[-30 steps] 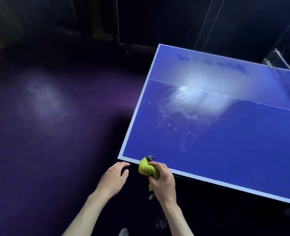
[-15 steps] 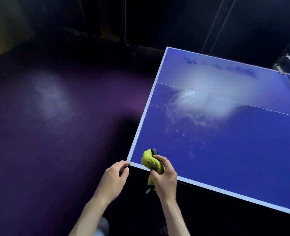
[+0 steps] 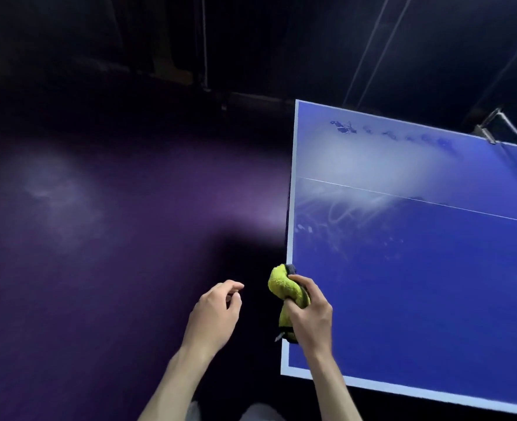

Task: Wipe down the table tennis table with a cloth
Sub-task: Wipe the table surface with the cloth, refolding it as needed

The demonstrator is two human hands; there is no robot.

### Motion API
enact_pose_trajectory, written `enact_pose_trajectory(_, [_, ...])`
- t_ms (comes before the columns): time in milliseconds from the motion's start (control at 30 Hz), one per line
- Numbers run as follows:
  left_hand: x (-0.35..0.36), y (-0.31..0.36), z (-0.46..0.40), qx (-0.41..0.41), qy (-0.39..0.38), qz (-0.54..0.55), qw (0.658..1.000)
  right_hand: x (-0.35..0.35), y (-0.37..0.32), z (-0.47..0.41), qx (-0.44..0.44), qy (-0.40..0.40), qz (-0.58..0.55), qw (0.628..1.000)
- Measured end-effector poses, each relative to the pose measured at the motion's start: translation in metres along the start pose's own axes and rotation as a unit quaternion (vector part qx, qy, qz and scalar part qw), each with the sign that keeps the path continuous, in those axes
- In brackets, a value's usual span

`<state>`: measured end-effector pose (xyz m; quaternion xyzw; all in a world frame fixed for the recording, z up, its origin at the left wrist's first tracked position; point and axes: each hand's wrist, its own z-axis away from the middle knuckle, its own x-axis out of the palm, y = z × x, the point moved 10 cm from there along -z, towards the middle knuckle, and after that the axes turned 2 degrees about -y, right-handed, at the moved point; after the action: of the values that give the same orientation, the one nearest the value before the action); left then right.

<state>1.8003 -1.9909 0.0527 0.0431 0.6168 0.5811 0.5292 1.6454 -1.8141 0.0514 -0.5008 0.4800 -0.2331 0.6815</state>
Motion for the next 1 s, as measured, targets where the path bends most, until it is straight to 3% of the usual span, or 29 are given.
enact_pose_trajectory(300, [-0.033,0.016,-0.151,0.009,-0.035,-0.073,0.997,0.036,-0.004,-0.108,0.058,0.064,0.002,0.996])
enact_pose_trajectory(567, [-0.030,0.059,-0.328,0.062,-0.073,-0.242,0.965,0.070,0.017,-0.272,0.118,0.107,-0.016,0.987])
enact_pose_trajectory(1000, [-0.016,0.139,-0.589,0.114,-0.140,-0.274,0.945,0.088,0.000,-0.516,0.175,0.164,-0.020,0.971])
